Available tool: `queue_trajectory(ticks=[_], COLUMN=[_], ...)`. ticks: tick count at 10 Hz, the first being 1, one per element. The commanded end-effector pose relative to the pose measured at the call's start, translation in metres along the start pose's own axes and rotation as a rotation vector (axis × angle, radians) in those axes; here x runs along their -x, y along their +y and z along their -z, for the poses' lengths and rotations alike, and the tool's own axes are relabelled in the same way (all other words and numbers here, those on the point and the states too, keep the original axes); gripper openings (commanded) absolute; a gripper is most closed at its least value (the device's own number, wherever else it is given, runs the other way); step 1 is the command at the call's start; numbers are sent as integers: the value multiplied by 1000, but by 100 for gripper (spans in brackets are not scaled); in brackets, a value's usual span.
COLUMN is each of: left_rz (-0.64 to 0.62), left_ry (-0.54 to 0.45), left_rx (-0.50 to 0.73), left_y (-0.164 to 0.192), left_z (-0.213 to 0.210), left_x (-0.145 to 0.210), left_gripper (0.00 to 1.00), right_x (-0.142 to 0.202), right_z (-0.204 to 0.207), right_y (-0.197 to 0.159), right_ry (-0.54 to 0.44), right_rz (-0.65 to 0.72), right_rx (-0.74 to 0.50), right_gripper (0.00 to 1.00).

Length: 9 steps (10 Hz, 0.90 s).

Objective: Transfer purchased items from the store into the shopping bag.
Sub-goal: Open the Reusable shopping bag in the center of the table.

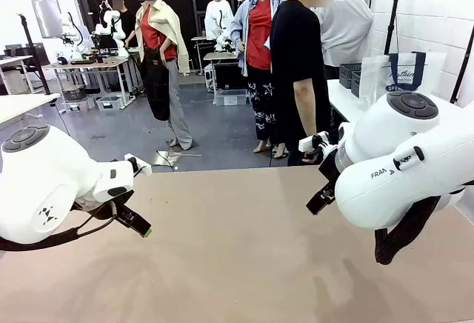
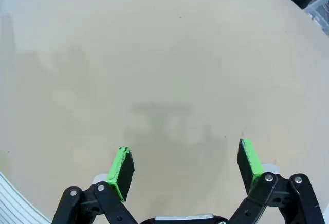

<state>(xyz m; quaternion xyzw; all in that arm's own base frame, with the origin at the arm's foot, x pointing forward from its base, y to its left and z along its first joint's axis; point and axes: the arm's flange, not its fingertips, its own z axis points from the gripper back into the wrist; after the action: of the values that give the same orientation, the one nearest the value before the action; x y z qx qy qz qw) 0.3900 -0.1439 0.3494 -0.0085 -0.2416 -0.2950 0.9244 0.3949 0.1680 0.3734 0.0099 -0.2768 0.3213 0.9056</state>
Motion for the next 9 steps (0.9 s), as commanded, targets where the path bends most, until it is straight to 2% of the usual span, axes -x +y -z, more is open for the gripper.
queue_trajectory(ticks=[1,9], left_rz=[4,4], left_ry=[-41,-41], left_rx=[-8,-8], left_y=[3,3], left_z=[-8,-8], left_x=[-22,-22], left_gripper=[100,100], right_x=[0,0], right_z=[0,0], right_y=[0,0], right_ry=[0,0], right_rz=[0,0], right_rx=[0,0], right_gripper=[100,100])
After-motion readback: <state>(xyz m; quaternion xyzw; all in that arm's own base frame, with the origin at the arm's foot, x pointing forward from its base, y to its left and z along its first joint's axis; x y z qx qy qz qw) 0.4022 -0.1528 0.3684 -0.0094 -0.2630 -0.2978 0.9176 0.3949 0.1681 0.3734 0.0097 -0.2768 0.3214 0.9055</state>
